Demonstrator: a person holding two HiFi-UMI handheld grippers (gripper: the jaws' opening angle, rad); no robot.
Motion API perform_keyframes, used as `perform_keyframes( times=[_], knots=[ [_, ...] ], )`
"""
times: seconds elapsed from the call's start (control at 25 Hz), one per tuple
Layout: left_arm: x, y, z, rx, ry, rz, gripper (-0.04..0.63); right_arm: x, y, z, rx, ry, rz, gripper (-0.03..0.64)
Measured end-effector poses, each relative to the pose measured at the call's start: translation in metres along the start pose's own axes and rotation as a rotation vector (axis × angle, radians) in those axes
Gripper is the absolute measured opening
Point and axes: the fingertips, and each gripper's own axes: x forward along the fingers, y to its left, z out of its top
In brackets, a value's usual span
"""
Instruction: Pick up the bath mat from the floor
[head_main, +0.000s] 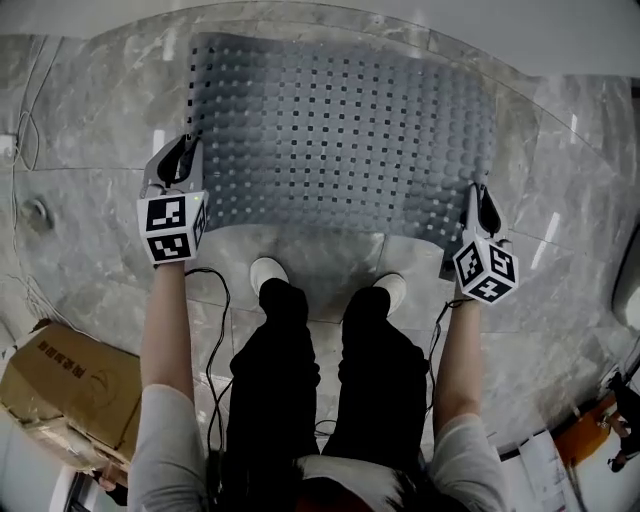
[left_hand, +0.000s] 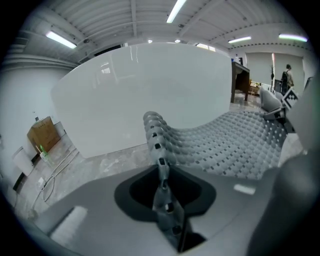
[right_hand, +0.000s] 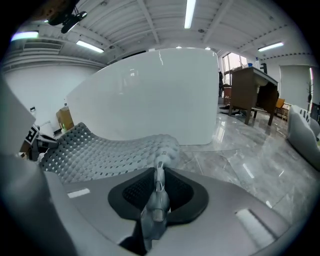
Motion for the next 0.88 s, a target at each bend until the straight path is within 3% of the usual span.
perform_keyframes(
  times=[0.24, 0.6, 0.88],
  knots=[
    [-0.092, -0.001, 0.074, -0.007, -0.018, -0.031, 0.064, -0.081, 0.002, 0.077, 0.011, -0.003, -0.02, 0.061],
    [-0.228, 0.023, 0.203, -0.039, -0.052, -0.007, 0.064, -0.213, 0.006, 0.22, -0.007, -0.035, -0.026, 0.061],
    [-0.319, 0.04, 0.276, -0.055, -0.088, -0.004, 0.064, -0.301, 0.021, 0.304, 0.019, -0.078, -0.027, 0.061]
  ],
)
